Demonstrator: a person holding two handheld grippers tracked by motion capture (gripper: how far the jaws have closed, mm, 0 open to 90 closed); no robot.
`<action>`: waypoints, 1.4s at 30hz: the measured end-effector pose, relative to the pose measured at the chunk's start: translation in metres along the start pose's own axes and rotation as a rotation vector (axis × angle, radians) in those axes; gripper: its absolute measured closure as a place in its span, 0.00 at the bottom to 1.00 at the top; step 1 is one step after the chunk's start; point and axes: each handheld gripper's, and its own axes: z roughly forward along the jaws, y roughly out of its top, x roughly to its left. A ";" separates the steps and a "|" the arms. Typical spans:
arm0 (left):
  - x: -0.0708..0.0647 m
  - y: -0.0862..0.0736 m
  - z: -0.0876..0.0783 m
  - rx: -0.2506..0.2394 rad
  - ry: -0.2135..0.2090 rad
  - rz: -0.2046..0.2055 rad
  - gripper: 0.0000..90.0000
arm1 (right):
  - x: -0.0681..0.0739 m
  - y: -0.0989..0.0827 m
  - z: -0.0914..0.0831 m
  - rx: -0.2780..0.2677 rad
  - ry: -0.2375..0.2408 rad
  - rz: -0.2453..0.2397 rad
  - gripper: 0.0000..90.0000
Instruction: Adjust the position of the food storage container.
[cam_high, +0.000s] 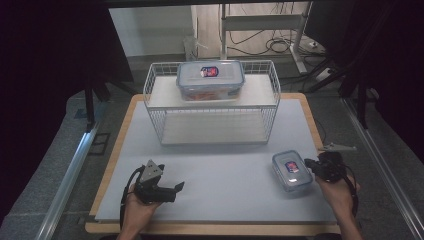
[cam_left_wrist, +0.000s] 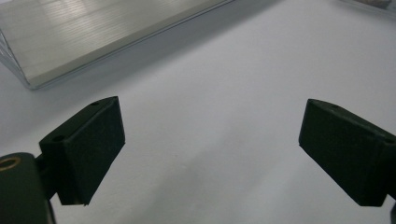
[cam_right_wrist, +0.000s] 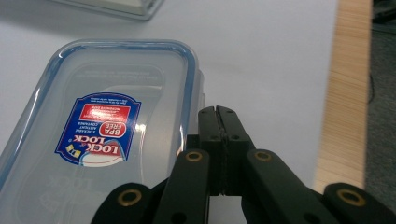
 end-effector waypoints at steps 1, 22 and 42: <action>0.000 0.000 0.000 0.001 0.000 0.000 0.07 | 0.003 0.001 0.001 0.002 0.009 -0.006 0.99; -0.003 0.001 0.003 0.007 -0.012 0.004 0.08 | 0.077 0.019 0.027 0.020 0.168 -0.136 0.99; -0.005 0.001 0.001 0.005 -0.009 0.019 0.08 | 0.092 0.006 0.009 0.002 0.239 -0.156 0.99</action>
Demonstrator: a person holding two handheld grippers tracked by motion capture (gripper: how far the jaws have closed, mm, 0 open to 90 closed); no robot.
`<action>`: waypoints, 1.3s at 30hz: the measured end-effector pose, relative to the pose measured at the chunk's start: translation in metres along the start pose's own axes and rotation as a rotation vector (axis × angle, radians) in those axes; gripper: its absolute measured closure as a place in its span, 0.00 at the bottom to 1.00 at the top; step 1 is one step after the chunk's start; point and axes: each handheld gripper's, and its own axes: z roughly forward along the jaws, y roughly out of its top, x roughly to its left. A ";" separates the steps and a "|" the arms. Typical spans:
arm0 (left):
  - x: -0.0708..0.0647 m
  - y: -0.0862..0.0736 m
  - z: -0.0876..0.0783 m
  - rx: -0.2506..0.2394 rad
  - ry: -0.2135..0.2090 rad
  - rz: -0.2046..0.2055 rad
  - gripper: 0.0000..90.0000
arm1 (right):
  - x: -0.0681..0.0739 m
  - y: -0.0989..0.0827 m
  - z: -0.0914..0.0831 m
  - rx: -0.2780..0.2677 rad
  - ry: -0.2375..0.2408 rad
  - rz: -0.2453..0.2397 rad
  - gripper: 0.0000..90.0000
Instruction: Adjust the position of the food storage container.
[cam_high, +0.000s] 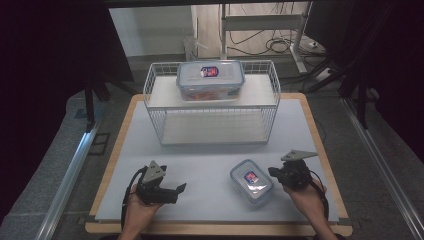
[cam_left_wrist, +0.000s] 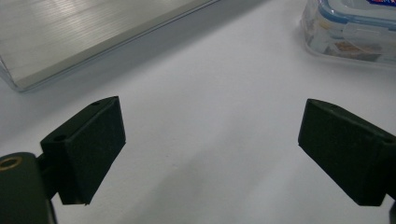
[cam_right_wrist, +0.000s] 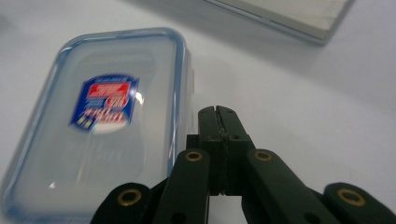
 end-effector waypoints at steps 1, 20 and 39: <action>-0.001 0.000 0.000 -0.004 0.000 0.003 0.08 | 0.001 -0.003 -0.003 -0.002 0.002 0.004 0.99; -0.002 0.000 0.002 0.005 0.007 0.017 0.08 | 0.033 -0.042 -0.013 0.090 0.050 -0.012 0.99; -0.002 0.001 0.005 0.024 -0.006 0.004 0.08 | -0.009 -0.005 0.025 0.079 0.004 0.087 0.99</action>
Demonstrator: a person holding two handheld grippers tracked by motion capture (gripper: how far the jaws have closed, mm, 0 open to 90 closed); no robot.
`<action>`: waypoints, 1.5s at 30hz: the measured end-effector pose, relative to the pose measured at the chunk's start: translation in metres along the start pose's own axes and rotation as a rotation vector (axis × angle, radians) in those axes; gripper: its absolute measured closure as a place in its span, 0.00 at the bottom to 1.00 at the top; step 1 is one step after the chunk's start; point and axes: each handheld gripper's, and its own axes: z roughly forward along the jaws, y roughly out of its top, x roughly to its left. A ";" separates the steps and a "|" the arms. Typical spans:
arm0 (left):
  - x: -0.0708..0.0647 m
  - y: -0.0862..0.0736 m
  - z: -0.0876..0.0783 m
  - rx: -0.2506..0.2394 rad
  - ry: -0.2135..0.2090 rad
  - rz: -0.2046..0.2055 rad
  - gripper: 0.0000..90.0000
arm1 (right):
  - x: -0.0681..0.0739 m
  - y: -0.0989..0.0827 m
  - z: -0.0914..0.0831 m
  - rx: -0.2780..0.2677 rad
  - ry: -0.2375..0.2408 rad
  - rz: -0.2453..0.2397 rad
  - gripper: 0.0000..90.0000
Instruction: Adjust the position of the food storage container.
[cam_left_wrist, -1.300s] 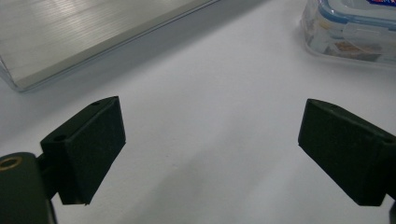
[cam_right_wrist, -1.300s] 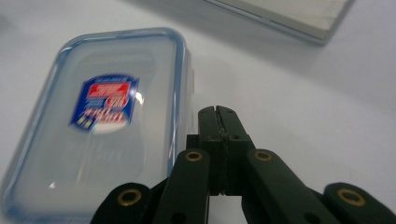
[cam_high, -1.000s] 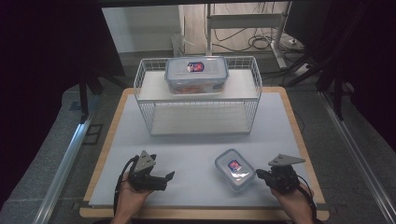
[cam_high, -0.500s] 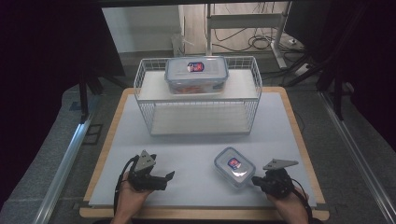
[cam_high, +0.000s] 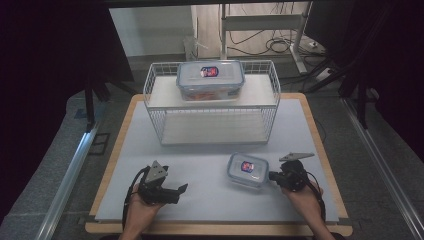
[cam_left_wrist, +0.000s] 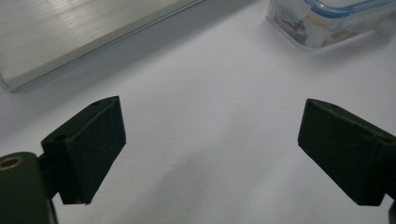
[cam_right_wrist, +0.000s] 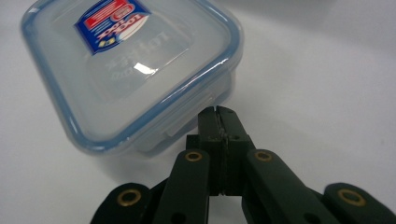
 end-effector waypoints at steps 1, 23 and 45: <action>0.000 0.000 0.000 0.002 0.000 0.001 0.08 | -0.001 0.002 0.002 0.001 -0.003 0.003 0.99; 0.001 -0.001 0.002 0.021 0.002 0.004 0.08 | 0.045 0.038 0.046 0.025 0.072 -0.119 0.99; 0.002 -0.004 0.003 0.036 0.000 0.025 0.08 | 0.038 0.024 0.005 -0.080 0.008 -0.279 0.62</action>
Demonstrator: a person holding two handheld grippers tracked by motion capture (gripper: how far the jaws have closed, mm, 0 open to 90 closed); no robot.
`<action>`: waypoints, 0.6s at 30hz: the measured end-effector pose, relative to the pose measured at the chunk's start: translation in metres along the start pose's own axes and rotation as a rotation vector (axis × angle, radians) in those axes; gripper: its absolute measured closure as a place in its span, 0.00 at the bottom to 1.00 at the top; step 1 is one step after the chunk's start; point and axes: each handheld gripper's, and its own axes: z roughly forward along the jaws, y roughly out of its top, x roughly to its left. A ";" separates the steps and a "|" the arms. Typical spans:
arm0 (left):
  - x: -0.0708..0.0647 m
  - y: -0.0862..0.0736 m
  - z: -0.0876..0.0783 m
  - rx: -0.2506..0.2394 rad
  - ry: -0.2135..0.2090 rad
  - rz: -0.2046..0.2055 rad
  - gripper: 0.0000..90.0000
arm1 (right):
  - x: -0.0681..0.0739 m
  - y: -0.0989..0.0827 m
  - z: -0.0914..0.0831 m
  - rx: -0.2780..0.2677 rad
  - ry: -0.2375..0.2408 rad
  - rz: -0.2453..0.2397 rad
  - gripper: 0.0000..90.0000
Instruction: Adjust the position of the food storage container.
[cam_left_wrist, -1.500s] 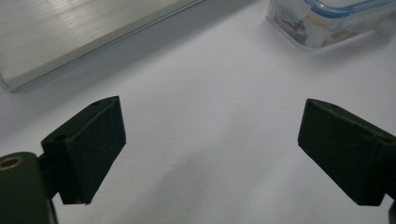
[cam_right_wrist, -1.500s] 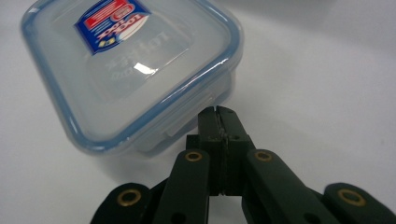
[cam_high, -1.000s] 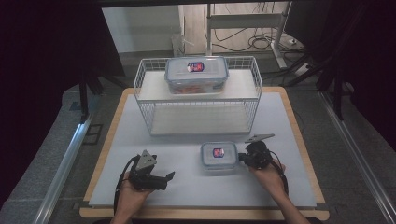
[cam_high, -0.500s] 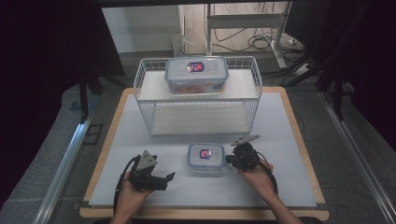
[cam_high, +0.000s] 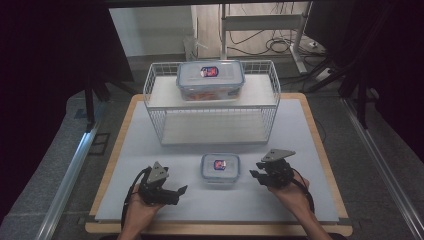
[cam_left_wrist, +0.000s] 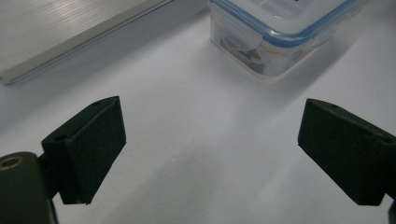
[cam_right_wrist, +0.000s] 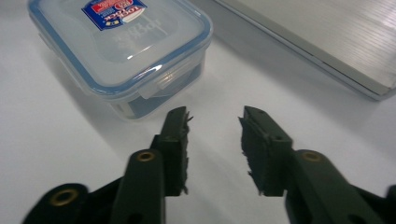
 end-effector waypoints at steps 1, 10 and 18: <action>0.000 0.000 0.000 0.001 0.001 -0.001 0.08 | 0.000 -0.001 -0.001 -0.011 0.003 0.008 0.60; 0.003 -0.002 -0.001 0.003 0.006 -0.005 0.08 | -0.003 -0.010 -0.013 -0.059 -0.001 0.028 0.39; 0.002 -0.002 0.001 0.012 0.010 0.003 0.08 | -0.006 -0.022 -0.018 -0.071 -0.014 0.028 0.22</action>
